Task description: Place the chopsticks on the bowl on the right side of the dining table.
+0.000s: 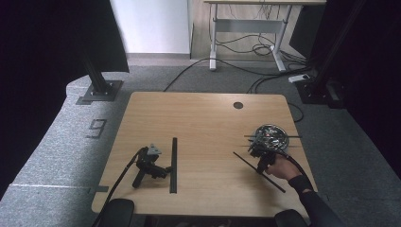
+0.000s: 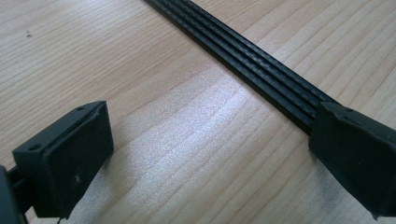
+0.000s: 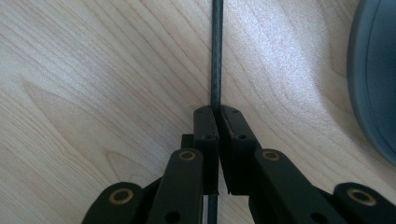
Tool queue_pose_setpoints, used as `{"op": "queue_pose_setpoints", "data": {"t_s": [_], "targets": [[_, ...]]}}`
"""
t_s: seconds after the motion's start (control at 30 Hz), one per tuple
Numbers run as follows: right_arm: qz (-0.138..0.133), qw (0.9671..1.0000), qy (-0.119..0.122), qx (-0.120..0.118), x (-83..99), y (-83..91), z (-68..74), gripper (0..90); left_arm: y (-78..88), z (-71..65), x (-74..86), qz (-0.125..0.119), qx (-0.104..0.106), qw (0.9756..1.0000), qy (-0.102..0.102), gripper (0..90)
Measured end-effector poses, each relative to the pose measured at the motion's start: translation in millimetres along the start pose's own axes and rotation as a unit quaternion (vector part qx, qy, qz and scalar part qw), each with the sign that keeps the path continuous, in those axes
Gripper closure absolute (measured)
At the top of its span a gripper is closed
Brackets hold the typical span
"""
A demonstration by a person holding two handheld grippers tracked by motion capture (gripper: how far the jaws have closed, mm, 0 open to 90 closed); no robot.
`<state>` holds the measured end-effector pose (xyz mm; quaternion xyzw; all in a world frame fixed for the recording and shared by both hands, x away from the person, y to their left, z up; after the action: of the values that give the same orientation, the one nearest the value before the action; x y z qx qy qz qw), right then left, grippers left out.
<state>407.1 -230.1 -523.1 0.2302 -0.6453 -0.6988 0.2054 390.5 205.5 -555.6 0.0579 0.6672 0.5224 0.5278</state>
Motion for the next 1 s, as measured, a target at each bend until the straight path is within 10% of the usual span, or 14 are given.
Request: {"op": "queue_pose_setpoints", "data": {"t_s": [0.33, 1.0], "targets": [[-0.010, 0.9999, 0.002, 0.011, 0.6, 6.2, -0.4, 85.8, 0.1, 0.1, -0.1, 0.001, 0.000, 1.0000, 0.000, 0.0], [-0.054, 0.9985, -0.003, 0.004, -3.6, 72.7, -0.3, 85.8, -0.1, 0.0, -0.1, -0.001, 0.000, 1.0000, 0.000, 0.0]]}}
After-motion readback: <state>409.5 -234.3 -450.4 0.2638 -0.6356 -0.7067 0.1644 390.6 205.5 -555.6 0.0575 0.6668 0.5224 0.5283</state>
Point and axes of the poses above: each handheld gripper's, and its own axes: y roughly backward along the jaws, x roughly out of its underside, z roughly to its left, the point moved 1 cm from there along -y, roughly forward along the jaws, and after that the axes turned 9 degrees about -y, right-handed, at the moved point
